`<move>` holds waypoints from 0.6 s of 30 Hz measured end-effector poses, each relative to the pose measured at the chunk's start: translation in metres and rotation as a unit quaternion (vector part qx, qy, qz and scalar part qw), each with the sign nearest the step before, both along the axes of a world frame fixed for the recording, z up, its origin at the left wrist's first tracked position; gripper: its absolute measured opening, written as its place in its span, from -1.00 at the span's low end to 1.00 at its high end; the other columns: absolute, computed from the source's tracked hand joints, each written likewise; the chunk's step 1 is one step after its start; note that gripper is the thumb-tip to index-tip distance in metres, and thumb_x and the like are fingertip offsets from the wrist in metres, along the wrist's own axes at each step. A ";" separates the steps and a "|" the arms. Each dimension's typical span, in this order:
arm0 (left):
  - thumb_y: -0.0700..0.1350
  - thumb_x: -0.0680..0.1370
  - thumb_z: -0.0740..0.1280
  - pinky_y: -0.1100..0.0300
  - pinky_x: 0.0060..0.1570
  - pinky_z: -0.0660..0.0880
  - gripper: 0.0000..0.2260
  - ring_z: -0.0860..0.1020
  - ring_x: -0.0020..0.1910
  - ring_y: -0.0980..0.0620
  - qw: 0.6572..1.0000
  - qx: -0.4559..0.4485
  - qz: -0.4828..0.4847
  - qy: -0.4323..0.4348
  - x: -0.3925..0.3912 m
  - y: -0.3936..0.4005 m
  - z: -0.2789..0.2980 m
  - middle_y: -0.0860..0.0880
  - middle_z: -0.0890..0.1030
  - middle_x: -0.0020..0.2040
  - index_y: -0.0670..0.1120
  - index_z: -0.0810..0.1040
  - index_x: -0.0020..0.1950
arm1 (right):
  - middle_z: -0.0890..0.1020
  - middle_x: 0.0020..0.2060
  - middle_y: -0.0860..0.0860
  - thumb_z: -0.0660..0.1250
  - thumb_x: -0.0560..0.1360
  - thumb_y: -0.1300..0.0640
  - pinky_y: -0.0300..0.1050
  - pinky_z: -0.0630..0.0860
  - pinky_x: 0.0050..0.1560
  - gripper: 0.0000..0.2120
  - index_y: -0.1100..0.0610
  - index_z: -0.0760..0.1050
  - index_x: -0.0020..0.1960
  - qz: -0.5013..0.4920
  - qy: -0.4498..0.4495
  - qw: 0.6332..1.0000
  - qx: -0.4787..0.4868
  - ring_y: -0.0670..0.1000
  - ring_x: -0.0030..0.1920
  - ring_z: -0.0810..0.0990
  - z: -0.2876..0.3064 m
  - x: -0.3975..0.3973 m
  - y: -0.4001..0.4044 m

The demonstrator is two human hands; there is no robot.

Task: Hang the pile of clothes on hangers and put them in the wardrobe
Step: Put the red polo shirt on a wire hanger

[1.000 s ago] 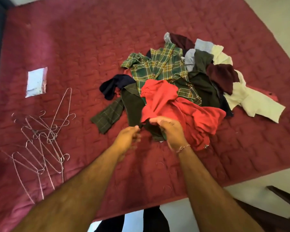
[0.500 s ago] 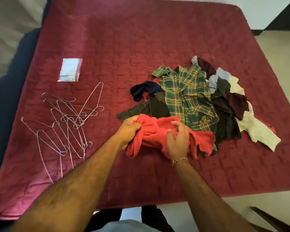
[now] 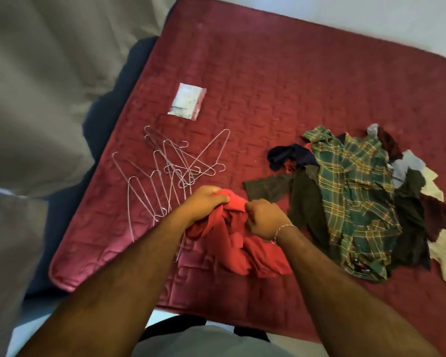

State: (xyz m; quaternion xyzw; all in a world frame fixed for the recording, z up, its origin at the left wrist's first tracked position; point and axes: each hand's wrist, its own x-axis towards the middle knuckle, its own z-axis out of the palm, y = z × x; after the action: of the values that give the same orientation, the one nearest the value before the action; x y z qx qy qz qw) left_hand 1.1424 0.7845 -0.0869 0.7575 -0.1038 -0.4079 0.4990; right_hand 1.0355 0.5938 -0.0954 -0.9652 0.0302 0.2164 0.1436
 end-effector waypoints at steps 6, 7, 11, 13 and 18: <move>0.10 0.41 0.42 -0.05 0.26 0.49 -0.41 0.51 0.31 -0.20 0.949 0.264 -0.028 -0.172 0.017 0.074 -0.055 -0.14 0.53 0.31 0.00 0.48 0.43 | 0.64 -0.12 0.25 0.26 0.67 0.03 0.05 0.32 -0.15 -0.79 0.08 0.33 -0.08 -0.163 0.000 0.979 0.120 0.34 -0.04 0.58 -0.012 0.029 0.041; 0.15 0.36 0.37 -0.08 0.31 0.47 -0.30 0.47 0.35 -0.21 0.952 0.239 -0.036 -0.189 0.015 0.077 -0.060 -0.14 0.49 0.37 0.01 0.41 0.50 | 0.62 -0.21 0.14 0.28 0.66 0.05 0.01 0.30 -0.14 -0.77 0.05 0.34 -0.13 -0.172 0.005 0.974 0.149 0.27 -0.11 0.56 -0.012 0.036 0.046; 0.10 0.35 0.36 0.01 0.31 0.48 -0.24 0.50 0.35 -0.15 0.971 0.152 -0.120 -0.138 0.002 0.080 -0.086 -0.14 0.51 0.40 -0.03 0.37 0.55 | 0.43 -0.40 -0.07 0.39 0.61 0.07 -0.08 0.32 -0.16 -0.68 0.06 0.39 -0.27 -0.094 0.084 0.969 0.213 0.04 -0.28 0.42 -0.018 0.058 0.069; -0.11 0.43 0.43 0.07 0.25 0.49 -0.43 0.57 0.26 -0.16 0.974 0.155 -0.117 -0.113 -0.009 0.082 -0.101 -0.17 0.59 0.29 -0.10 0.50 0.45 | 0.43 -0.42 -0.08 0.41 0.59 0.04 -0.10 0.26 -0.19 -0.67 0.04 0.39 -0.28 -0.098 0.087 0.974 0.185 0.05 -0.29 0.42 -0.029 0.065 0.078; -0.04 0.43 0.33 0.02 0.11 0.58 -0.59 0.61 0.12 -0.20 0.957 0.267 0.085 -0.074 -0.012 0.122 -0.145 -0.17 0.63 0.15 -0.08 0.62 0.26 | 0.51 -0.34 -0.09 0.53 0.50 0.17 -0.18 0.45 -0.17 -0.89 0.05 0.60 -0.10 -0.245 0.070 0.916 0.311 -0.09 -0.35 0.45 -0.072 0.072 0.092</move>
State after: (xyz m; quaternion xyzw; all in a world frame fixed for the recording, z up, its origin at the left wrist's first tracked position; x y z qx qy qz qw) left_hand 1.1303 0.9065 -0.2316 0.8975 0.0372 -0.3190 0.3023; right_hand 1.1072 0.6855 -0.1676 -0.8166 0.2063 0.2397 0.4829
